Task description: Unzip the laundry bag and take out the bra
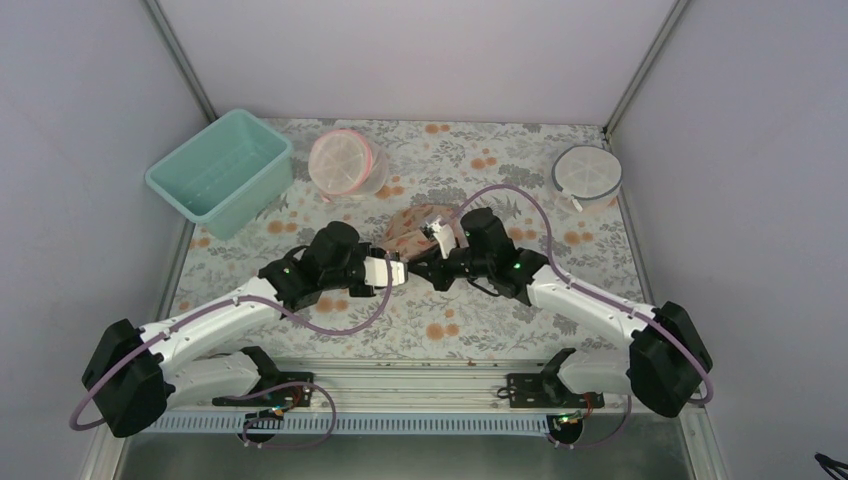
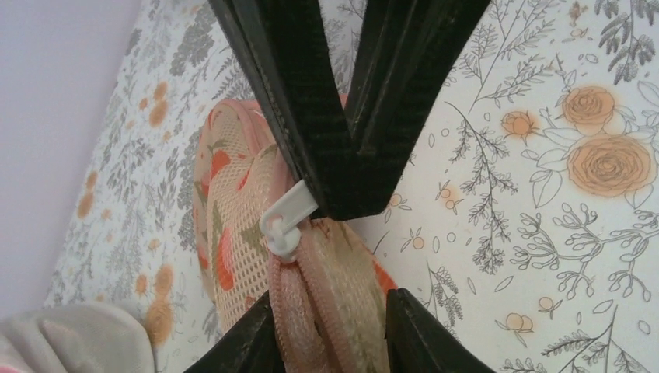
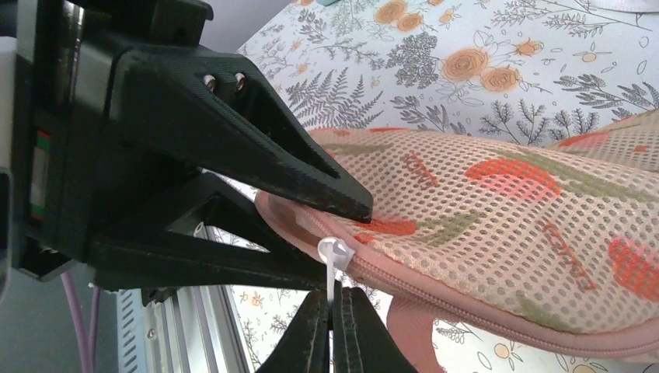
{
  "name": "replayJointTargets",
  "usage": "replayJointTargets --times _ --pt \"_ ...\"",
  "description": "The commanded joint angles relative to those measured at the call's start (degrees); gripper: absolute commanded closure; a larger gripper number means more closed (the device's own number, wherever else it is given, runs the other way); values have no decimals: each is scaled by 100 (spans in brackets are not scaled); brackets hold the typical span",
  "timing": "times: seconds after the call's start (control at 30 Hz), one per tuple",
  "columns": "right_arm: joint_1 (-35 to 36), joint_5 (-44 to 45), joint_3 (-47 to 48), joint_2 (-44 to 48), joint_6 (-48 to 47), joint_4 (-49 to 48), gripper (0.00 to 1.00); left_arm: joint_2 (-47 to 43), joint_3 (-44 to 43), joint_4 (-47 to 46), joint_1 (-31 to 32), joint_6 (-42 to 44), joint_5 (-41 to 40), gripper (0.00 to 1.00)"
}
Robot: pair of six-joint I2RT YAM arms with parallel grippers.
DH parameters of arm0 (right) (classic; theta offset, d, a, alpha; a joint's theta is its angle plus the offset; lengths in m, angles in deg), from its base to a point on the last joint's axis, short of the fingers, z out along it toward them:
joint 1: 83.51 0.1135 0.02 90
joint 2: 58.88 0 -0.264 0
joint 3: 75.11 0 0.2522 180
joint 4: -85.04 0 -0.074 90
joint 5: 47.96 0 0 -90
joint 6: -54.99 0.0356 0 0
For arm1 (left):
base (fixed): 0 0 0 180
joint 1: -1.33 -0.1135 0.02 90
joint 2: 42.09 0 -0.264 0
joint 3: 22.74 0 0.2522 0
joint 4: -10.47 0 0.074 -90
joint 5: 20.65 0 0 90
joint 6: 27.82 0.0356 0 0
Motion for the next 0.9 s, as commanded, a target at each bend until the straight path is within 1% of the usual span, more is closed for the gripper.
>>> replayJointTargets --times 0.0,0.07,0.1,0.2,0.37,0.5,0.6,0.7,0.83,0.87 --pt "11 -14 135 178 -130 -77 96 11 55 -167 -1 -61 -159 75" --pt "-25 60 130 167 -108 -48 96 -12 38 -176 -2 -42 -190 93" --pt "-74 123 127 158 -84 -19 96 -33 29 -181 -2 -9 -198 97" --pt "-410 241 34 155 8 66 96 -86 47 -217 -6 105 -295 98" --pt "-1549 192 -347 180 205 94 96 -211 221 -349 -68 384 -482 98" --pt "-2233 180 -496 16 211 17 96 -290 198 -296 -89 419 -318 98" --pt "-2344 -14 -474 -74 142 -49 96 -316 211 -308 -148 353 -310 98" --pt "-2327 -262 -507 -65 105 -130 96 -355 331 -393 -374 334 -274 98" --pt "-2107 -448 -658 -25 71 -212 96 -390 607 -572 -687 482 -177 98" --pt "-2012 -468 -703 -25 80 -248 96 -399 691 -599 -739 555 -179 90"
